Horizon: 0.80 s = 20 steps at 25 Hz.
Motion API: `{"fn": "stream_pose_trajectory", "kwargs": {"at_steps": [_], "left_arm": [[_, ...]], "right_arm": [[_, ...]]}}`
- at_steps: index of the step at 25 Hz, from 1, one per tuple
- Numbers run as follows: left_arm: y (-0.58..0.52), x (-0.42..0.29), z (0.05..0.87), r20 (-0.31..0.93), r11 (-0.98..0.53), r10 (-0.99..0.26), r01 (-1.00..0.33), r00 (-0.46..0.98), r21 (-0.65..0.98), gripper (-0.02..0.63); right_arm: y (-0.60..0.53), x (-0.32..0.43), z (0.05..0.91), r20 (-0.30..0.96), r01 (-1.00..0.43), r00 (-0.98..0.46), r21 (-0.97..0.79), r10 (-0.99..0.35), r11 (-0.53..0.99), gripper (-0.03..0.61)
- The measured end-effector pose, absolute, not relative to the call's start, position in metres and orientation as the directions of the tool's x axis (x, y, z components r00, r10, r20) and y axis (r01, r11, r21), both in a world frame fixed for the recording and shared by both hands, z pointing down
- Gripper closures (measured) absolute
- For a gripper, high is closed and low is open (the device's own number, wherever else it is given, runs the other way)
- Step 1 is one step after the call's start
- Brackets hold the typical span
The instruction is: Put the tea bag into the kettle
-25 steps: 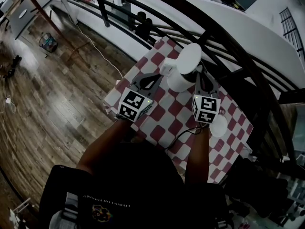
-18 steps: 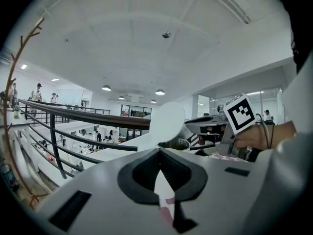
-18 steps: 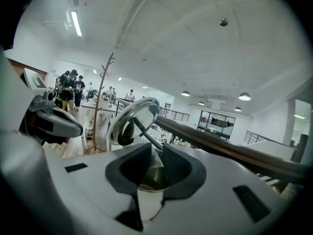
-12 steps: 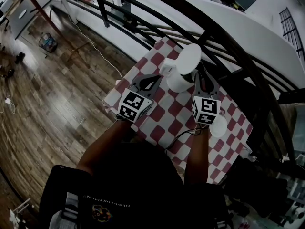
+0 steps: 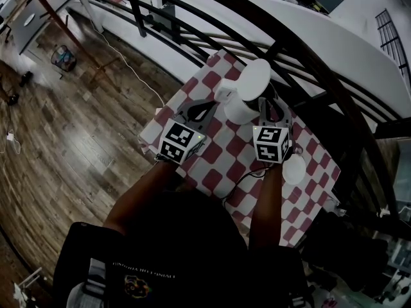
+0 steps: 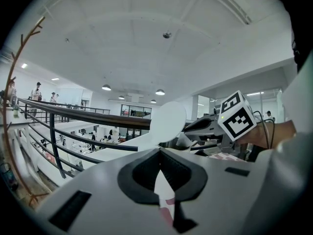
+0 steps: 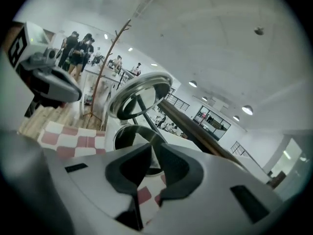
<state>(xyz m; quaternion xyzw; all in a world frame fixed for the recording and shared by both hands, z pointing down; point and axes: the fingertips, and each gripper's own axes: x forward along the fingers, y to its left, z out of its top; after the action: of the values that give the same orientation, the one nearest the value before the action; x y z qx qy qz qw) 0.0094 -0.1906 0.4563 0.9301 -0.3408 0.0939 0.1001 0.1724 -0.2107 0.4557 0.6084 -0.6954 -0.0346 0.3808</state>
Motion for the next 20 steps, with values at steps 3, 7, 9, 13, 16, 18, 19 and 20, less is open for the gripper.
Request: {"fn": "stream_pose_trajectory", "kwargs": {"at_steps": [3,7,9,13,16,18,19,20], "left_arm": [[-0.191,0.01,0.456,0.241,-0.746,-0.614,-0.652,0.751,0.131,0.611],[-0.193,0.009,0.457,0.239,-0.743,-0.62,-0.657,0.747,0.124,0.611],[-0.193,0.008,0.458,0.245,-0.742,-0.62,-0.659,0.745,0.128,0.611],[-0.191,0.008,0.46,0.256,-0.74,-0.617,-0.659,0.744,0.133,0.611],[-0.191,0.011,0.461,0.251,-0.746,-0.612,-0.653,0.75,0.132,0.611],[-0.192,0.01,0.46,0.248,-0.744,-0.614,-0.655,0.749,0.132,0.611],[-0.193,0.009,0.46,0.25,-0.743,-0.615,-0.656,0.747,0.133,0.611],[-0.193,0.009,0.46,0.253,-0.742,-0.615,-0.657,0.747,0.134,0.611]], "right_arm": [[-0.21,0.175,0.456,0.489,-0.85,0.022,0.468,-0.872,0.242,0.515],[-0.208,0.172,0.466,0.556,-0.881,-0.053,0.365,-0.829,0.301,0.496],[-0.21,0.175,0.468,0.551,-0.941,-0.119,0.203,-0.826,0.271,0.478],[-0.209,0.19,0.471,0.571,-0.925,0.012,0.318,-0.821,0.208,0.449],[-0.209,0.192,0.464,0.534,-0.96,-0.023,0.225,-0.845,0.168,0.445],[-0.211,0.192,0.461,0.514,-0.975,-0.043,0.167,-0.857,0.149,0.444],[-0.212,0.192,0.46,0.503,-0.977,-0.046,0.159,-0.863,0.145,0.443],[-0.213,0.192,0.456,0.483,-0.979,-0.051,0.149,-0.874,0.14,0.444]]}}
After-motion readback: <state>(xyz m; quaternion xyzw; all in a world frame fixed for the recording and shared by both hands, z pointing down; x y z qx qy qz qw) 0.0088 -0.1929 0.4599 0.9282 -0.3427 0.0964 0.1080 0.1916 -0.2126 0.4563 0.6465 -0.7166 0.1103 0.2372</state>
